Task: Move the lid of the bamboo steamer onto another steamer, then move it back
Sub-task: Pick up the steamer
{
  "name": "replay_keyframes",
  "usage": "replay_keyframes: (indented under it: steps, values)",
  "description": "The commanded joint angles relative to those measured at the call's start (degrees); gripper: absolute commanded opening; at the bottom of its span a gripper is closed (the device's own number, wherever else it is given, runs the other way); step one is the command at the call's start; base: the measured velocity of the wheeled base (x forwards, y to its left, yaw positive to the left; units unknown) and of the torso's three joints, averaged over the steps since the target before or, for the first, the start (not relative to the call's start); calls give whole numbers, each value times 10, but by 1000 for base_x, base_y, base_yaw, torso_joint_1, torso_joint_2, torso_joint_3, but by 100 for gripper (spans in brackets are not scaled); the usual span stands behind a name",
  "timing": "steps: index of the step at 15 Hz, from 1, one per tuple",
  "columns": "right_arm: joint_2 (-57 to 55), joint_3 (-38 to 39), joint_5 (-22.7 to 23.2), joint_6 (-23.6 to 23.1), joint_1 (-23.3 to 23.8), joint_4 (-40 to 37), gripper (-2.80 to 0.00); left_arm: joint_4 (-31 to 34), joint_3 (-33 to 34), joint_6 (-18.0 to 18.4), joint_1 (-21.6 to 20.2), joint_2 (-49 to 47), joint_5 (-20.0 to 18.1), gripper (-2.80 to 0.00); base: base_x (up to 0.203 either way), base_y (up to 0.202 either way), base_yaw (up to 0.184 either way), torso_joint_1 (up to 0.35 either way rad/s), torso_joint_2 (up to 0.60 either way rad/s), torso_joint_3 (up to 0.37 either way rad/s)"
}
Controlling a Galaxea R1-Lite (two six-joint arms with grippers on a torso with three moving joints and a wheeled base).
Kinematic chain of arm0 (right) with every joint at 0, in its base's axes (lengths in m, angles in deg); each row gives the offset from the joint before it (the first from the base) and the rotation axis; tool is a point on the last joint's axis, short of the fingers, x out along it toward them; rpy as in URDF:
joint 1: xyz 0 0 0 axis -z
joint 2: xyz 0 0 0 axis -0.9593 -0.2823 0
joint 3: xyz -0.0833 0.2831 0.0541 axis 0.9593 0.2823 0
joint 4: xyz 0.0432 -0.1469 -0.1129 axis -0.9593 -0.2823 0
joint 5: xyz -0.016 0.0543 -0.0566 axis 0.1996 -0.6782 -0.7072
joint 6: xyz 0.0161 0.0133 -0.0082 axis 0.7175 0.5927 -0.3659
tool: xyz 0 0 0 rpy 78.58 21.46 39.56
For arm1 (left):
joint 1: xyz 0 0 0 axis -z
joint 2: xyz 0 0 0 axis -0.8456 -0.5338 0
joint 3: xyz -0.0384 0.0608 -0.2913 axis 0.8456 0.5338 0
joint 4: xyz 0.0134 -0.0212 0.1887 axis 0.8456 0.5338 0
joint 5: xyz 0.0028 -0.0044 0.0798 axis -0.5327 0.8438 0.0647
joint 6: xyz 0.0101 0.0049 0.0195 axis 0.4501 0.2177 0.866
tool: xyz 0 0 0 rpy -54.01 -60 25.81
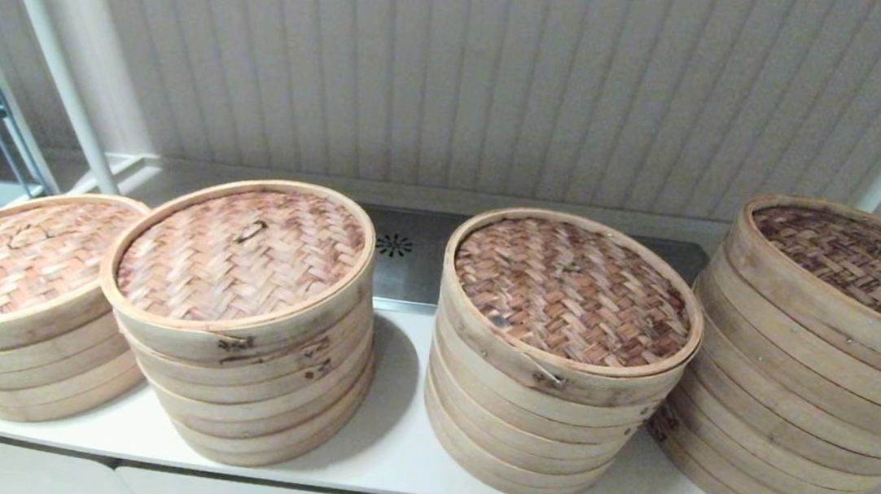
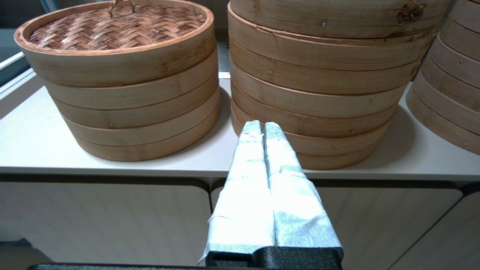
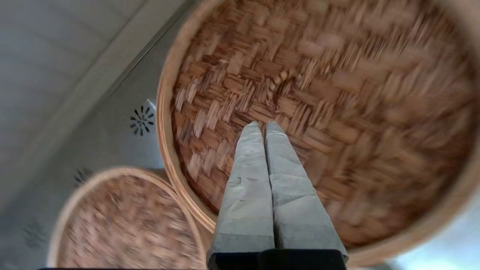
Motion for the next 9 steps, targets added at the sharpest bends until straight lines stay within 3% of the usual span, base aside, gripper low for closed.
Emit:
replay_keyframes:
  steps: [1, 3, 4, 9]
  values:
    - [-19, 0, -2, 26, -4, -1, -280, -1, 18, 0, 0, 0, 0, -280, 0, 0, 0, 0, 0, 0]
    - [-19, 0, -4, 47, -3, 13, -280, -1, 18, 0, 0, 0, 0, -280, 0, 0, 0, 0, 0, 0]
    - [-19, 0, -15, 52, -2, 19, 0, -1, 18, 0, 0, 0, 0, -280, 0, 0, 0, 0, 0, 0]
    - [-36, 5, -33, 56, 0, 20, 0, -1, 18, 0, 0, 0, 0, -280, 0, 0, 0, 0, 0, 0]
